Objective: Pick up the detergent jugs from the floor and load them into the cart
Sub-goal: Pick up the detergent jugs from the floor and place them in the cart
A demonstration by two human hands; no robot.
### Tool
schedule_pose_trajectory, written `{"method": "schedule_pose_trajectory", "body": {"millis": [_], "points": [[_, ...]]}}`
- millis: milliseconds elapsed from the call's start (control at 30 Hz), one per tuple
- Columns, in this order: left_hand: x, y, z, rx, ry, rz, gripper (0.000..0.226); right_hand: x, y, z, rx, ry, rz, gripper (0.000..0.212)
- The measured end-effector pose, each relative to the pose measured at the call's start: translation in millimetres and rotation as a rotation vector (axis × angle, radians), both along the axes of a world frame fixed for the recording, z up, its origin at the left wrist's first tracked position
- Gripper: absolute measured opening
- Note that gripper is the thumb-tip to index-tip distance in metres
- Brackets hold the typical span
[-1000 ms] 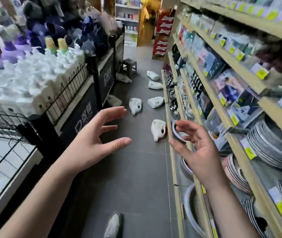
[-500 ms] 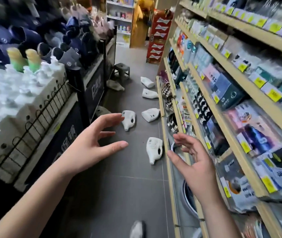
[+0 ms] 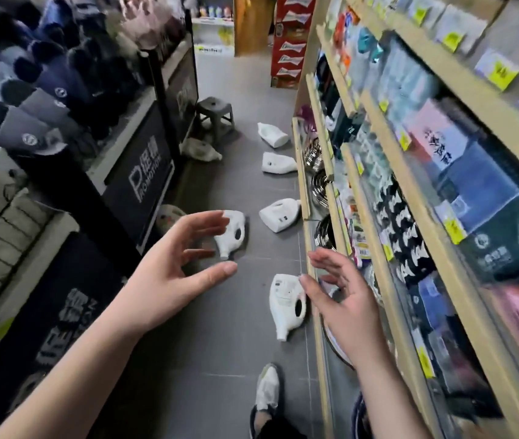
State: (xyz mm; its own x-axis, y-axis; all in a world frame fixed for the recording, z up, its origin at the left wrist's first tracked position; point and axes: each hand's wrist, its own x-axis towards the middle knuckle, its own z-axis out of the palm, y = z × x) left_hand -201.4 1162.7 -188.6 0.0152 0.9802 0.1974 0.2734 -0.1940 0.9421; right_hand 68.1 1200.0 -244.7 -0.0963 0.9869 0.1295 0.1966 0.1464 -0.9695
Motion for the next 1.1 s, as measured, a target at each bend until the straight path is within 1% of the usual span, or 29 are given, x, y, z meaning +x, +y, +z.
{"method": "schedule_pose_trajectory", "body": {"millis": [67,167,267,367,500,600,633,733,833,933,1000,1100], "points": [[6,42,-5,-0.03,-0.01,0.008,0.07,1,49,-7,-0.056,-0.01,0.022,0.042],[5,92,-19,-0.089,-0.05,0.032,0.078,-3,108,-16,-0.093,-0.034,0.051,0.041],[0,135,-48,-0.165,-0.079,0.058,0.08,-6,152,-36,-0.14,-0.07,0.064,0.041],[0,175,-88,-0.238,-0.075,0.064,0.078,-4,179,-70,-0.189,-0.085,0.011,0.042],[7,225,-154,-0.322,-0.102,0.057,0.085,-2,206,-136,-0.305,-0.085,-0.064,0.042],[15,259,-225,-0.395,-0.123,0.045,0.076,-3,226,-208,-0.359,-0.096,-0.125,0.043],[17,269,-252,-0.406,-0.127,0.044,0.076,-4,233,-235,-0.376,-0.105,-0.138,0.044],[20,290,-344,-0.411,-0.123,0.04,0.085,-6,258,-329,-0.422,-0.145,-0.166,0.045],[22,305,-443,-0.443,-0.09,0.034,0.087,-9,280,-439,-0.442,-0.179,-0.184,0.042],[28,322,-545,-0.505,-0.05,0.092,0.082,-20,296,-553,-0.452,-0.295,-0.229,0.058],[35,337,-613,-0.548,-0.031,0.155,0.075,-27,301,-622,-0.524,-0.39,-0.267,0.068],[51,352,-698,-0.632,-0.009,0.225,0.073,-25,302,-704,-0.563,-0.567,-0.364,0.076]]}}
